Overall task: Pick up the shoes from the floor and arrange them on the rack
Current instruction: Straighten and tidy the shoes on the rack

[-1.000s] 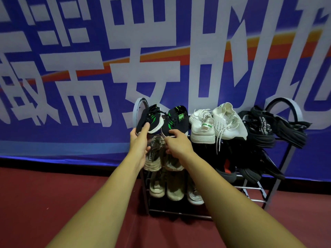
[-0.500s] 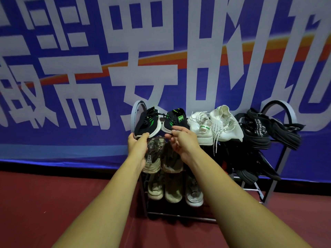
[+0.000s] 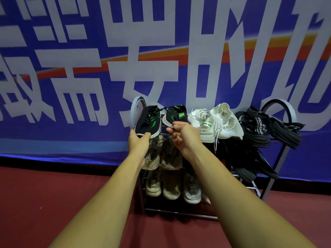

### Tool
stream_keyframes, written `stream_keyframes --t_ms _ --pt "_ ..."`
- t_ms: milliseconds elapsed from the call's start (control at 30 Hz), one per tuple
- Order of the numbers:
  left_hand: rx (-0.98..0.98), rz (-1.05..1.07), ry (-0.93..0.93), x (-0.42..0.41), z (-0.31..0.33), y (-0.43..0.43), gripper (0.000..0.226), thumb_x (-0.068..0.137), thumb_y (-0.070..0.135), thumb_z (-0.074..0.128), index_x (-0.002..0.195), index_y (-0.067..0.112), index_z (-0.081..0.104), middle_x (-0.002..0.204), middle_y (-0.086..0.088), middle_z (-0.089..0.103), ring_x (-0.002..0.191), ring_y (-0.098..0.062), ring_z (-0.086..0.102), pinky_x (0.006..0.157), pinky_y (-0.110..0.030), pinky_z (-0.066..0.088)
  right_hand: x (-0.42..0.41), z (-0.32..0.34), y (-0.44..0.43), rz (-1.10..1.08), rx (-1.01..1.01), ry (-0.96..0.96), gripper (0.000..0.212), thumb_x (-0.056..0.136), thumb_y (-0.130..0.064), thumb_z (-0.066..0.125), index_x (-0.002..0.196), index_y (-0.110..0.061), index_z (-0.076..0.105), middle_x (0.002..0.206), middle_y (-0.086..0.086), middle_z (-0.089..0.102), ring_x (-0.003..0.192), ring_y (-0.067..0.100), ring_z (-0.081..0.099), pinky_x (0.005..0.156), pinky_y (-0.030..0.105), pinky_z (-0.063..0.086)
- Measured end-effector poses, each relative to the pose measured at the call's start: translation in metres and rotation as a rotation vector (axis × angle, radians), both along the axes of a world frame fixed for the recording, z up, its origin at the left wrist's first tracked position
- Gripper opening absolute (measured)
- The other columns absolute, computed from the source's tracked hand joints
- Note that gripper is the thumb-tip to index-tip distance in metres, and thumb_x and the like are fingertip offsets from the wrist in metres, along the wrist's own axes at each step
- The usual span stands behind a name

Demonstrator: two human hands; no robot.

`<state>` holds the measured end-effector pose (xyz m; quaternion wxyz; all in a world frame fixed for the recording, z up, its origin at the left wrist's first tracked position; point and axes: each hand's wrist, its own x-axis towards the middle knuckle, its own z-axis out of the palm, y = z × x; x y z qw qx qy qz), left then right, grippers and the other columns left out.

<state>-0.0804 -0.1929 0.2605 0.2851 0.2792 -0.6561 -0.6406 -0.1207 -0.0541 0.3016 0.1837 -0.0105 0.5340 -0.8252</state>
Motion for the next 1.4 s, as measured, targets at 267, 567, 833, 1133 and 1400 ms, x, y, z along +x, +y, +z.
stream_keyframes --t_ms 267,567,833,1133,1400 --pt "0.058 -0.080 0.021 0.006 -0.004 0.003 0.087 0.084 0.029 0.068 0.154 0.033 0.016 0.130 -0.004 0.059 0.105 -0.018 0.062 0.093 -0.036 0.048 0.009 -0.020 0.005 0.108 0.172 0.068 0.028 0.092 -0.004 0.049 0.104 -0.022 0.066 0.086 0.005 0.067 0.056 0.008 0.054 0.047 0.017 0.036" --pt "-0.082 -0.132 -0.007 0.022 0.003 0.023 0.078 0.089 0.010 0.058 0.153 0.022 0.015 0.089 -0.001 0.063 0.072 -0.012 0.057 0.055 -0.023 0.042 0.010 -0.022 0.035 -0.028 0.506 0.373 0.040 0.081 -0.001 0.052 0.112 -0.022 0.066 0.077 0.001 0.067 0.065 0.018 0.056 0.058 0.032 0.049" --pt "-0.221 -0.365 -0.024 0.007 0.016 0.083 0.049 0.090 0.012 0.060 0.137 0.022 0.051 0.079 0.002 0.061 0.073 -0.014 0.058 0.055 -0.024 0.038 0.007 -0.020 0.078 -0.117 0.725 0.527 0.048 0.077 -0.018 0.049 0.121 -0.035 0.061 0.093 0.005 0.074 0.082 0.020 0.070 0.088 0.044 0.057" --pt "-0.243 -0.490 -0.097 -0.010 0.009 0.114 0.052 0.090 0.012 0.060 0.140 0.022 0.050 0.082 0.006 0.062 0.080 -0.017 0.061 0.055 -0.026 0.038 0.004 -0.026 0.103 -0.123 0.856 0.572 0.054 0.080 -0.034 0.050 0.125 -0.059 0.038 0.100 0.005 0.070 0.083 0.028 0.069 0.080 0.043 0.058" --pt "-0.201 -0.519 -0.074 -0.009 0.006 0.111 0.054 0.090 0.006 0.056 0.141 0.021 0.049 0.083 0.002 0.062 0.080 -0.014 0.059 0.059 -0.021 0.041 -0.001 -0.022 0.088 -0.168 0.487 0.363 0.014 0.092 -0.026 0.056 0.105 -0.029 0.055 0.100 0.004 0.065 0.068 0.019 0.062 0.052 0.024 0.040"
